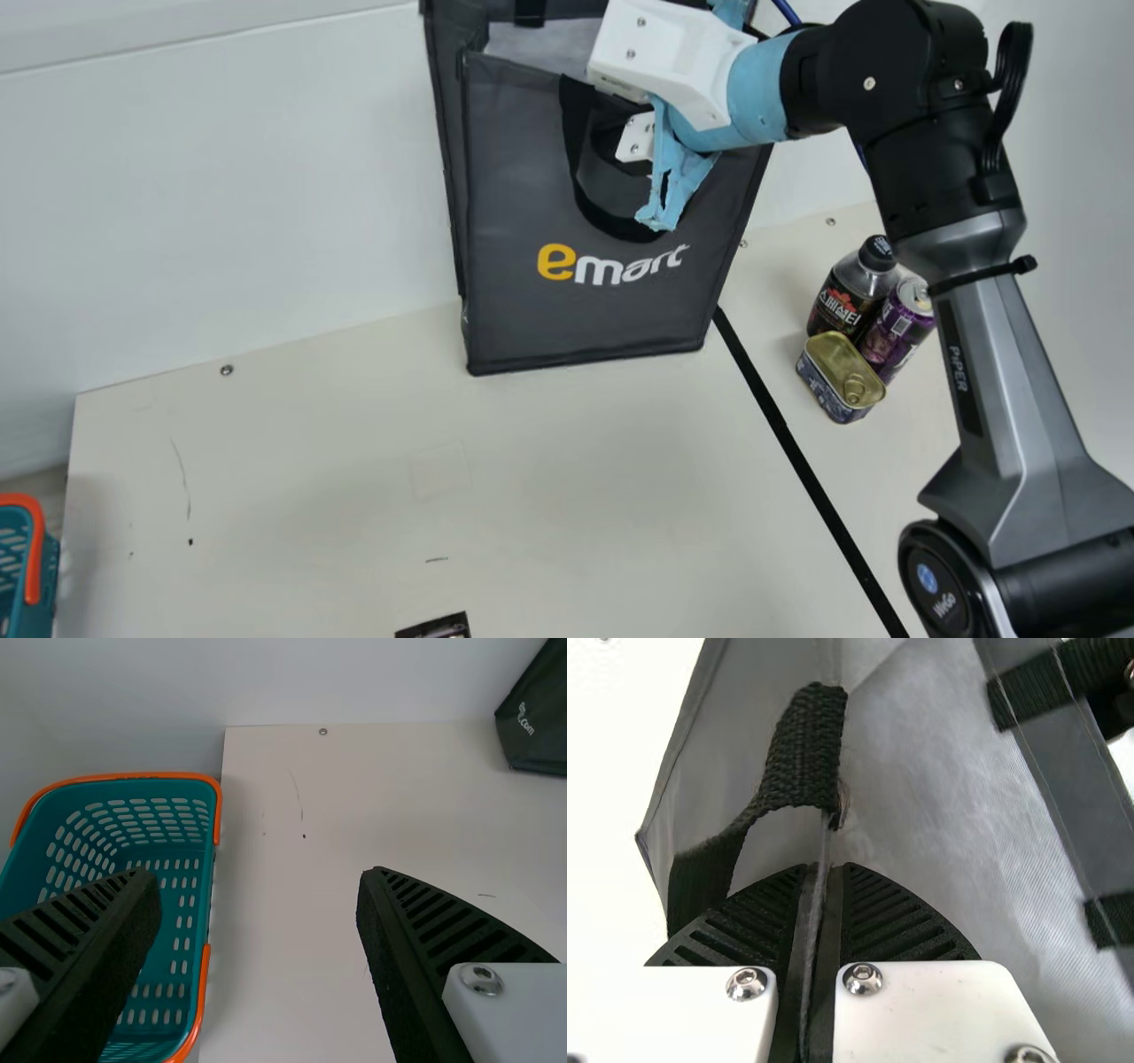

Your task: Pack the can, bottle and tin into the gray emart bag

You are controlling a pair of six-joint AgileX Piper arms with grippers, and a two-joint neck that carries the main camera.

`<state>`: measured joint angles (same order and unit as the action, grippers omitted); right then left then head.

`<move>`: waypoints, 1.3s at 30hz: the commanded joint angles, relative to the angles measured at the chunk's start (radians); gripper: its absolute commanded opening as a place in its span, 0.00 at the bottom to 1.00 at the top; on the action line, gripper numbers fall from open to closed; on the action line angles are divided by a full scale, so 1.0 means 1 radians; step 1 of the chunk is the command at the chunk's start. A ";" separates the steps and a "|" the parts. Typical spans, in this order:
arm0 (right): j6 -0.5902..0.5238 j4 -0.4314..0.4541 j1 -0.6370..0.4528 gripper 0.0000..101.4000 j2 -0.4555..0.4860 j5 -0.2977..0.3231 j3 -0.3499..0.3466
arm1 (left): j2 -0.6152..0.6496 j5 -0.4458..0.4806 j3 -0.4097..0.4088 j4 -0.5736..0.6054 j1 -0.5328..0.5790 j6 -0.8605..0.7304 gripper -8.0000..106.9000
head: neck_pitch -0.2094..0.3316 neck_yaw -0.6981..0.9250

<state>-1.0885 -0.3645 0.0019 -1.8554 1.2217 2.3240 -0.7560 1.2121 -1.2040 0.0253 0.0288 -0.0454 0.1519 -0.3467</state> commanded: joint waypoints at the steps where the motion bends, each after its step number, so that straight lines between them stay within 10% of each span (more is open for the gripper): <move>1: 0.008 0.012 0.009 0.00 0.014 -0.002 -0.005 | 0.000 0.000 0.000 0.000 0.000 0.000 0.85 | 0.023 -0.002; 39: 0.169 0.211 0.261 0.00 0.353 -0.002 -0.241 | 0.000 0.000 0.000 0.000 0.000 0.000 0.85 | 0.023 -0.002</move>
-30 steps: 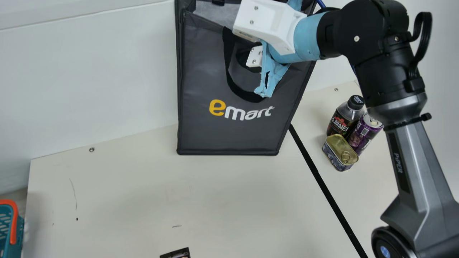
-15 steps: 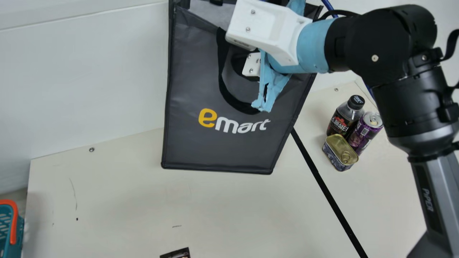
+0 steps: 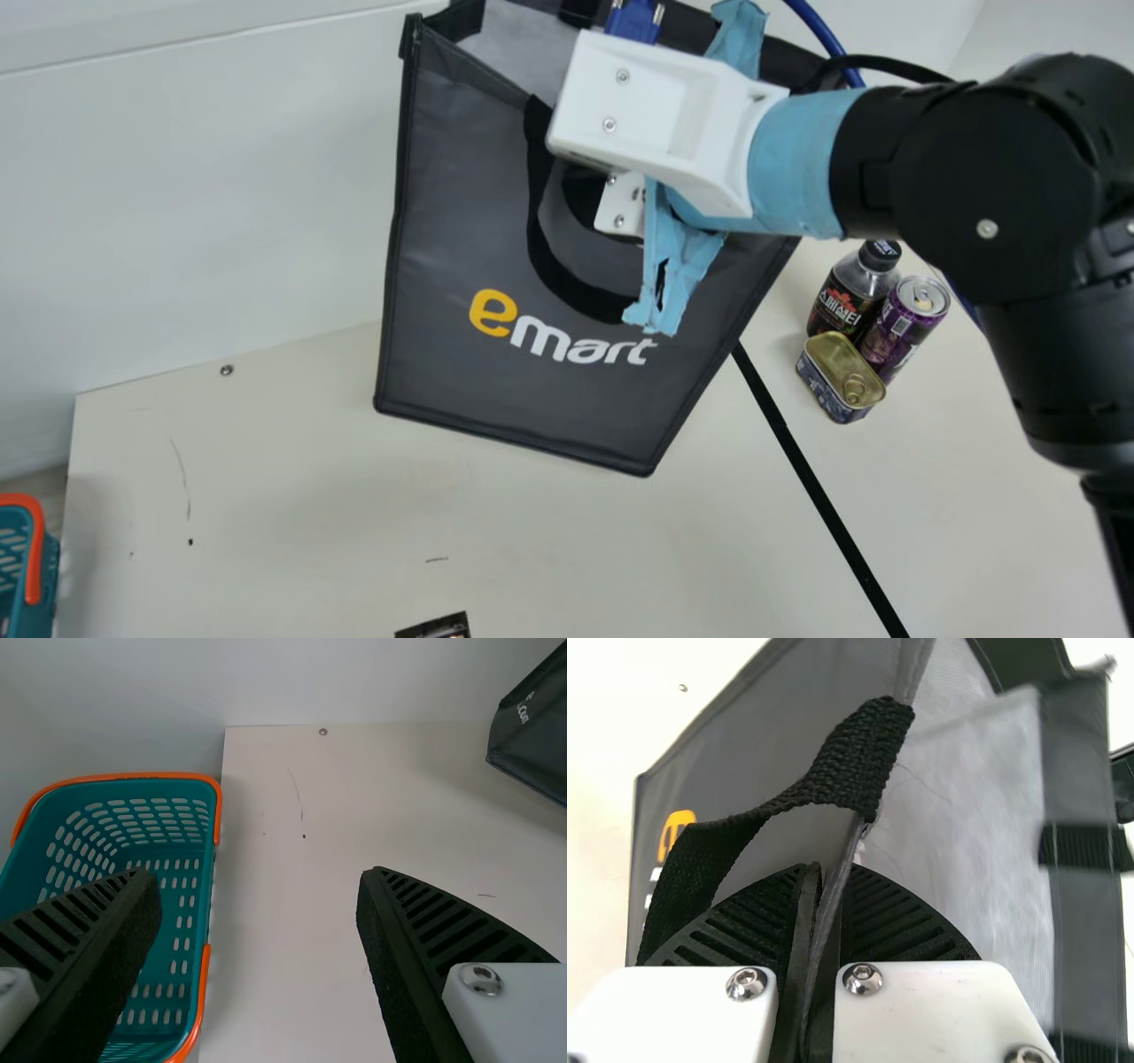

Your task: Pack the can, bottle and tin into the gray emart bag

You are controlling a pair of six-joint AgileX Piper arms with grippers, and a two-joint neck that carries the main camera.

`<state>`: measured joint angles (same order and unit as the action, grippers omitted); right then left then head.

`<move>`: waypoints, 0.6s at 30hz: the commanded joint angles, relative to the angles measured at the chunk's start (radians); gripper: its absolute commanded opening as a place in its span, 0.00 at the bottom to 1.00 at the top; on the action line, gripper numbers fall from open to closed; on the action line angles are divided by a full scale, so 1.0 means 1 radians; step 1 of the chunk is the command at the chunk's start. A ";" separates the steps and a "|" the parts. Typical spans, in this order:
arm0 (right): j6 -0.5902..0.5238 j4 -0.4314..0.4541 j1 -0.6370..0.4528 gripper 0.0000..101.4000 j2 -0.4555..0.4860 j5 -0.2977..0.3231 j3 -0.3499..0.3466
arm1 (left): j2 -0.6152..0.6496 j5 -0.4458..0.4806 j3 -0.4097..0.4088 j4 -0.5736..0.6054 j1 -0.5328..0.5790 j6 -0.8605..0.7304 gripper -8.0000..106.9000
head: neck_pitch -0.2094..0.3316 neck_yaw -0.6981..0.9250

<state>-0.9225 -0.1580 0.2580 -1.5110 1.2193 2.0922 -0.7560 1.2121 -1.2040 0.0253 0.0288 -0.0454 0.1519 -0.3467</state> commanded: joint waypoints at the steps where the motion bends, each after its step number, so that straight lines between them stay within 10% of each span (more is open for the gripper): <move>1: 0.006 0.009 0.012 0.00 0.017 0.001 -0.018 | 0.000 0.000 0.000 0.000 0.000 0.000 0.85 | 0.023 -0.002; 18: 0.077 0.086 0.123 0.00 0.139 0.001 -0.183 | 0.000 0.000 0.000 0.000 0.000 0.000 0.85 | 0.023 -0.002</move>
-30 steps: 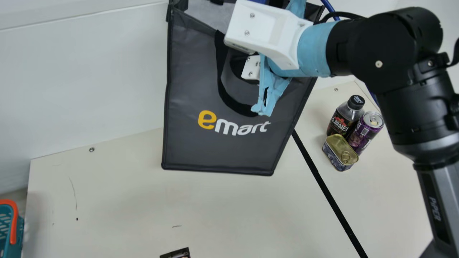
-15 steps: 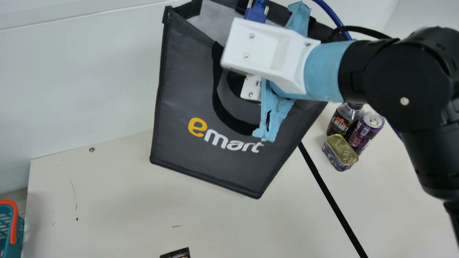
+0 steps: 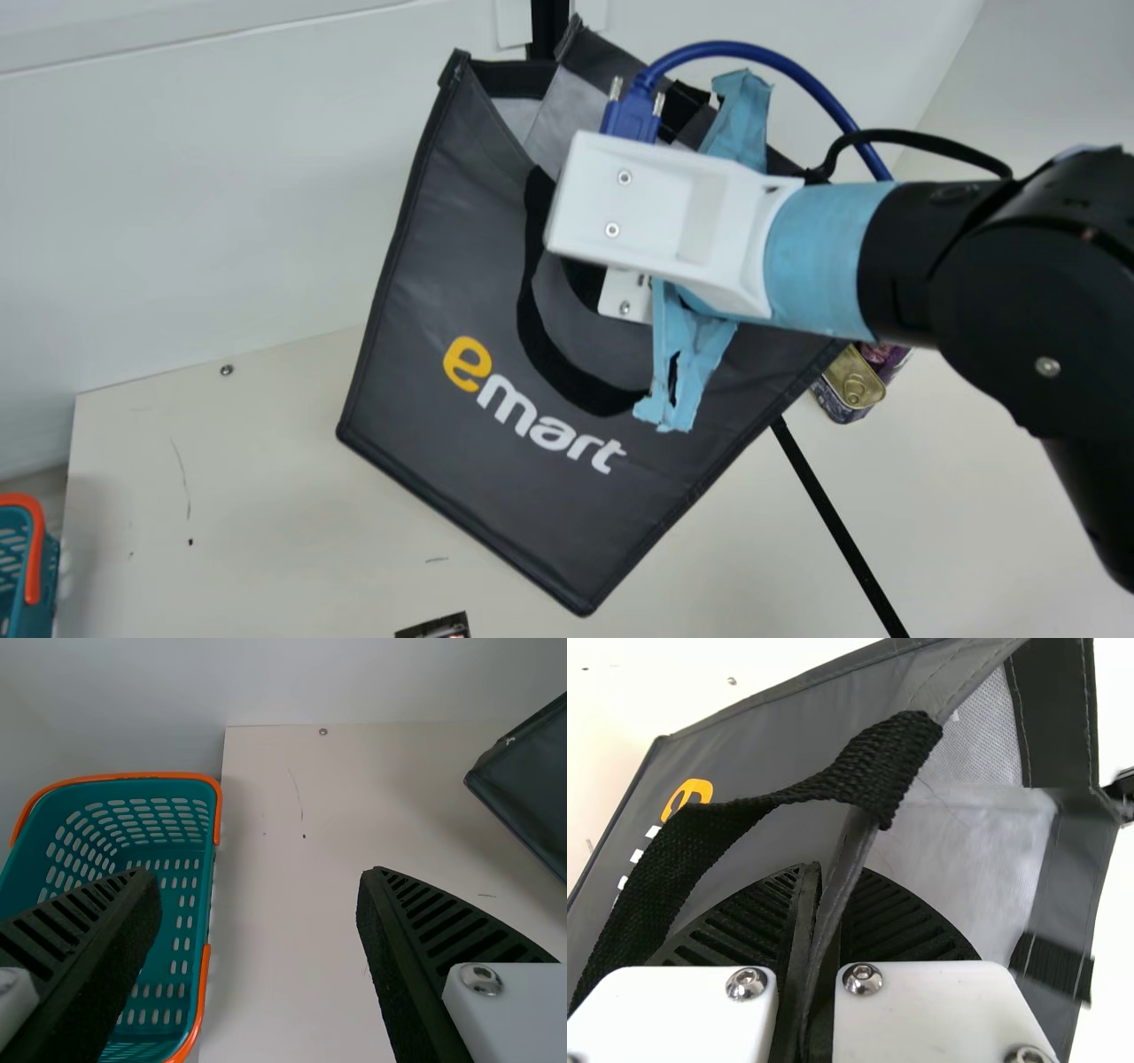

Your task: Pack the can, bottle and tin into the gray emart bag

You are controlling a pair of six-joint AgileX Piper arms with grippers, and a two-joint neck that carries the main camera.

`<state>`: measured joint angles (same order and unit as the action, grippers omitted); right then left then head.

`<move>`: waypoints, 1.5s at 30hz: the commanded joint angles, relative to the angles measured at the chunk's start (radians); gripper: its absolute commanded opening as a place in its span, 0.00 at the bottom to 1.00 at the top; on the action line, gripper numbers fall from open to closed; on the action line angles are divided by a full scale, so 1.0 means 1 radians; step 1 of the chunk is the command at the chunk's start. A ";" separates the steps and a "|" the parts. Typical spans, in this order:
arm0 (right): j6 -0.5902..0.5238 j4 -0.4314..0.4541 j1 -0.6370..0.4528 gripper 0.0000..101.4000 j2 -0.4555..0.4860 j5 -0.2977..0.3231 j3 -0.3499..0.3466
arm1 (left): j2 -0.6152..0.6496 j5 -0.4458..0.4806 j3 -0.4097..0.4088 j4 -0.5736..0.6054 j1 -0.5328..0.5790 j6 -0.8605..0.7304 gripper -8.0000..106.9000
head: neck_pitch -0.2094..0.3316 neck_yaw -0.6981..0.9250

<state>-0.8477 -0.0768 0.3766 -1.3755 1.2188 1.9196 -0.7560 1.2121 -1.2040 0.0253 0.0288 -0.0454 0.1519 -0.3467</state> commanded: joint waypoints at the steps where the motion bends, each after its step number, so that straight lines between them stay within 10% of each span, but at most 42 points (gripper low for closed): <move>1: 0.006 0.008 0.010 0.00 0.009 0.001 -0.019 | 0.000 0.000 0.000 0.000 0.000 0.000 0.85 | 0.023 -0.002; 45: 0.188 0.039 0.213 0.10 0.114 -0.034 -0.303 | 0.000 0.000 0.000 0.000 0.000 0.000 0.85 | 0.023 -0.002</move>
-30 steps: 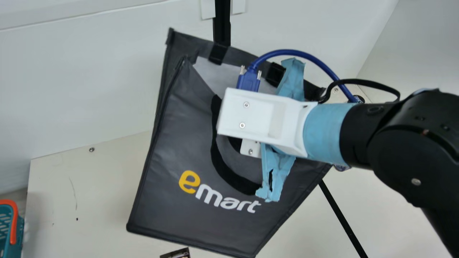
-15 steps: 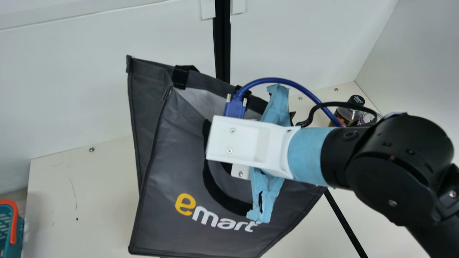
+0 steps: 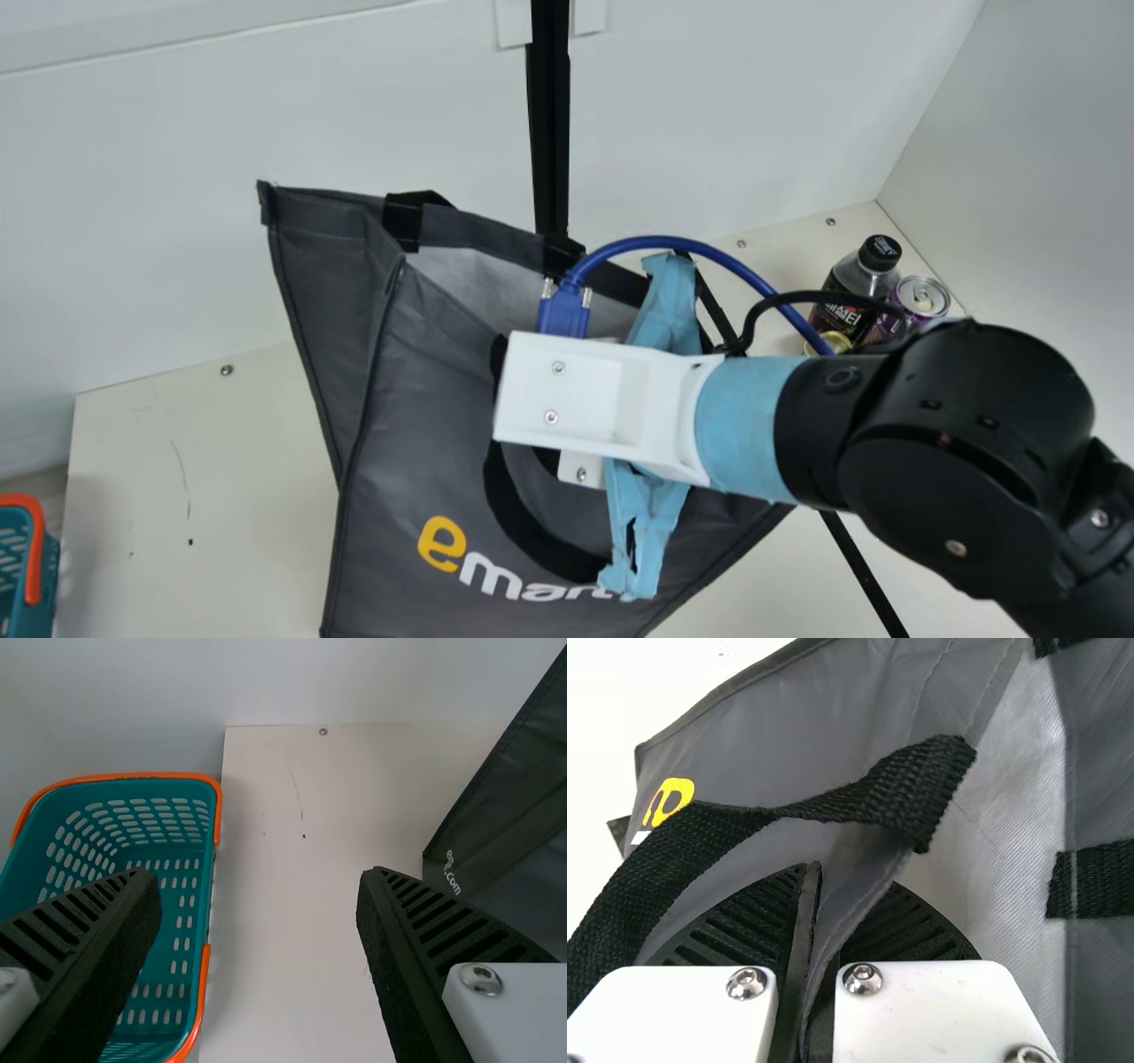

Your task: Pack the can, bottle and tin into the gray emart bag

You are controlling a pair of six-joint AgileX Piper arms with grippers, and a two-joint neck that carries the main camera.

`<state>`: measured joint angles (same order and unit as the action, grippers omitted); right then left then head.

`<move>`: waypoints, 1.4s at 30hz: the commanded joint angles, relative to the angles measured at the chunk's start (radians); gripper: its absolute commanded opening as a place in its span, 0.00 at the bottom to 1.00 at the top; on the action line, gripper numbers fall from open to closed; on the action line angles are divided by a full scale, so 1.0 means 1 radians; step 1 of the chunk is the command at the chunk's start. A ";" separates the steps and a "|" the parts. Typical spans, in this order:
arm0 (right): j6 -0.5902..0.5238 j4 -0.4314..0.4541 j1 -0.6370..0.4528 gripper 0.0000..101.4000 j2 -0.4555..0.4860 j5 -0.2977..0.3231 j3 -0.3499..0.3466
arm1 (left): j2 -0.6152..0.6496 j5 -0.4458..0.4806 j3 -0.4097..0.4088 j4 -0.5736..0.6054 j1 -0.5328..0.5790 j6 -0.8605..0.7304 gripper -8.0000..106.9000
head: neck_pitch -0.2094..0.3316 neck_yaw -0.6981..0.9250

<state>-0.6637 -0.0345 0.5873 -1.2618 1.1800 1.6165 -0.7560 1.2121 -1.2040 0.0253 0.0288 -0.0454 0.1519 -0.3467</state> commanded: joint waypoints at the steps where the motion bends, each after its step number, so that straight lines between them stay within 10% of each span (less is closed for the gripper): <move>1: 0.009 -0.002 0.007 0.13 0.001 0.006 0.000 | 0.000 0.000 0.000 0.000 0.000 0.000 0.85 | 0.023 -0.002; 24: 0.094 -0.058 0.070 0.89 -0.007 0.040 0.093 | 0.000 0.000 0.000 0.000 0.000 0.000 0.85 | 0.023 -0.002; 42: 0.095 -0.128 0.041 0.90 0.023 0.040 0.142 | 0.000 0.000 0.000 0.000 0.000 0.000 0.85 | 0.023 -0.002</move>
<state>-0.5641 -0.1557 0.6321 -1.2403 1.2208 1.7564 -0.7560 1.2121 -1.2040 0.0253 0.0288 -0.0454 0.1519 -0.3482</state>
